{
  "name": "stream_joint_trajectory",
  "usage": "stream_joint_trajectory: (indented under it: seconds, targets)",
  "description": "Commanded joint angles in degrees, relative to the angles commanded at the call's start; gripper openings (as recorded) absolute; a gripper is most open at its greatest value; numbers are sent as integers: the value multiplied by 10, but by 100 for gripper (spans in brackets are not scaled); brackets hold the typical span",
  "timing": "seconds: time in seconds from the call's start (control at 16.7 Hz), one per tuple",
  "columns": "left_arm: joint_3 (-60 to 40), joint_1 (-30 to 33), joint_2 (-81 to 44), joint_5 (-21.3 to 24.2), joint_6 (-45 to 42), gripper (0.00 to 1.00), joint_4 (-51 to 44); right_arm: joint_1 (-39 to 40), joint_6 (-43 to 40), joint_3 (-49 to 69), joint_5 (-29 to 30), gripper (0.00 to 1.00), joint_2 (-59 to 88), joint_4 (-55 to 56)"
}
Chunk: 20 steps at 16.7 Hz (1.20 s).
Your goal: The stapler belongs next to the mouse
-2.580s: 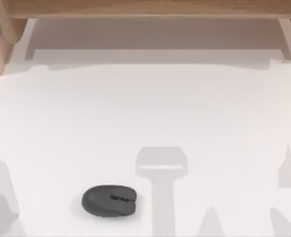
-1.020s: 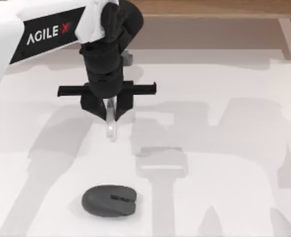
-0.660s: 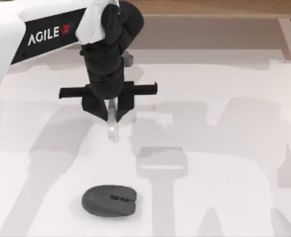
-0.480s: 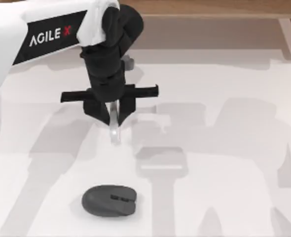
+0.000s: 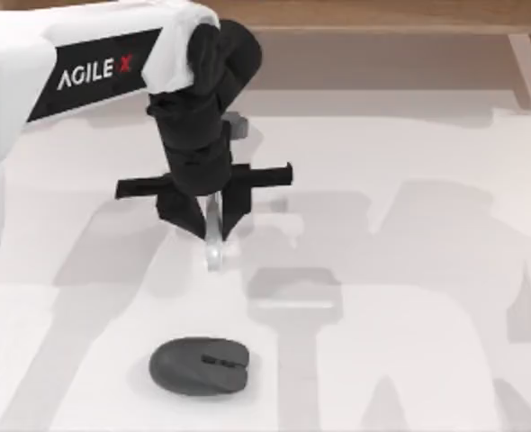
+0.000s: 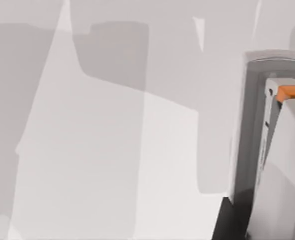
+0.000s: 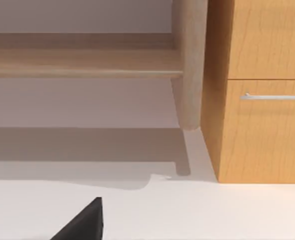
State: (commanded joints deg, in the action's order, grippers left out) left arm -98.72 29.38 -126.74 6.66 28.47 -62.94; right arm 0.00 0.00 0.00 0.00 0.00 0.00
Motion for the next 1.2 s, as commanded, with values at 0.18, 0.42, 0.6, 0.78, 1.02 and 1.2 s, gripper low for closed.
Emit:
stream_joint_trajectory:
  seconds: [0.18,0.42,0.6,0.78,1.02,1.2]
  targets:
    - [1,-1,3,-26,-5,0,21,0,0,0,0,100,0,0]
    - [13,-3,-11,-57,-11,0,40,0,0,0,0,100,0,0]
    - [14,-3,-12,-58,-11,0,40,0,0,0,0,100,0,0]
    - [14,-3,-12,-58,-11,15,40,0,0,0,0,100,0,0]
    - [14,-3,-12,-58,-11,45,40,0,0,0,0,100,0,0]
    - [14,-3,-12,-58,-11,68,40,0,0,0,0,100,0,0]
